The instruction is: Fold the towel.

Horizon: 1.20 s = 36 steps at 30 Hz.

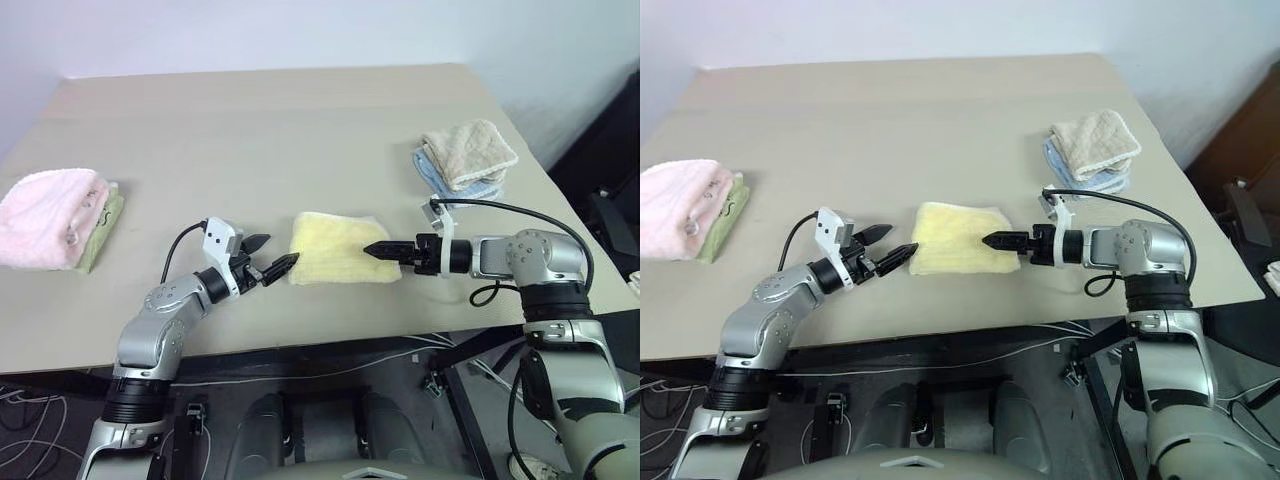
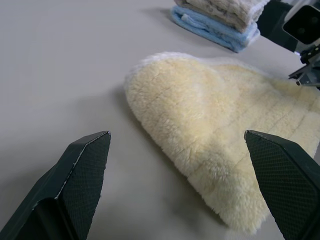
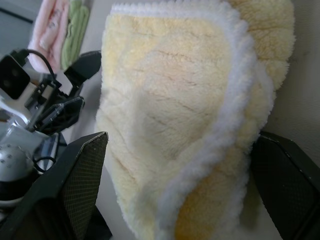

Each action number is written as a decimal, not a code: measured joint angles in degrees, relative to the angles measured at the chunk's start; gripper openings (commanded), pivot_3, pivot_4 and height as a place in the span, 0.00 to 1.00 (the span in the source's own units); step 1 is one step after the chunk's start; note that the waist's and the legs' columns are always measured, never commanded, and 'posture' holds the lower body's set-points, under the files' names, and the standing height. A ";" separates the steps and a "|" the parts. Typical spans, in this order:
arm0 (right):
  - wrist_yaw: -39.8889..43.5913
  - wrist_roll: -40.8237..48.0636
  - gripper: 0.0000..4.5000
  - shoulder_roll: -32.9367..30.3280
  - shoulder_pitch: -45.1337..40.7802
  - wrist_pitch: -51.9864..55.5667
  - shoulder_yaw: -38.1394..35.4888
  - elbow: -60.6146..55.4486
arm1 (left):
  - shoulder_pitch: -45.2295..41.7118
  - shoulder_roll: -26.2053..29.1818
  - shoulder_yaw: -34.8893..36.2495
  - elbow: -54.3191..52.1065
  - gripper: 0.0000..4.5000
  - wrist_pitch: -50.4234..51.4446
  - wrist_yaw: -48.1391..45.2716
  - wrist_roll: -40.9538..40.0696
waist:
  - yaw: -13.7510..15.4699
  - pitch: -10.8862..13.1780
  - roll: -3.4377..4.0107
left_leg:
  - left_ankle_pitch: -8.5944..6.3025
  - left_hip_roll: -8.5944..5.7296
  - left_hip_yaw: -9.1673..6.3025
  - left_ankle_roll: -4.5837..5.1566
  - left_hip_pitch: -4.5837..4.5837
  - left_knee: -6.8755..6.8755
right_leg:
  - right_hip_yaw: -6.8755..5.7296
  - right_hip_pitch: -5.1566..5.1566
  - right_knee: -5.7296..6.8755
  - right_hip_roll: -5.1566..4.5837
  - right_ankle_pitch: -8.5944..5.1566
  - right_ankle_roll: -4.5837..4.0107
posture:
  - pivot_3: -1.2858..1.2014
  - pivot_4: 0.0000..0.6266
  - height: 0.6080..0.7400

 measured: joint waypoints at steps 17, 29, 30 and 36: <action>3.83 -4.37 0.00 0.94 -2.94 -0.42 2.62 5.40 | -0.81 -0.40 -1.95 3.55 1.00 -3.51 -0.50 2.60 | -1.05 -0.05 -0.03 | -0.09 0.03 0.03 -0.16 0.01 -0.02 | 0.02 -0.03 0.03 -0.03 0.01 -0.01 | 0.52 0.24 1.00; -8.46 8.03 0.00 8.00 -1.69 3.18 -21.65 -12.81 | -3.10 -0.99 -2.35 8.48 1.00 -4.86 -1.63 3.43 | 0.32 -0.02 0.01 | -0.07 0.01 0.08 -0.13 -0.39 -0.08 | 0.05 -0.41 0.03 -0.05 0.03 0.01 | 0.52 0.24 1.00; -11.67 9.81 0.00 9.84 -2.39 2.77 -25.29 -14.83 | -3.48 -1.20 -2.31 8.94 1.00 -4.85 -1.59 3.46 | 0.39 -0.03 0.01 | -0.09 0.01 0.07 -0.16 -0.39 -0.07 | 0.03 -0.40 0.02 -0.07 0.03 0.01 | 0.52 0.24 1.00; -27.74 17.73 0.00 21.20 -3.31 -7.47 -36.24 -23.14 | -5.17 -3.87 -1.97 9.77 1.00 -3.53 -1.38 2.38 | 0.28 -0.02 0.02 | -0.08 -0.02 0.08 -0.14 -0.42 -0.13 | 0.03 -0.42 0.00 -0.09 0.04 0.03 | 0.52 0.24 1.00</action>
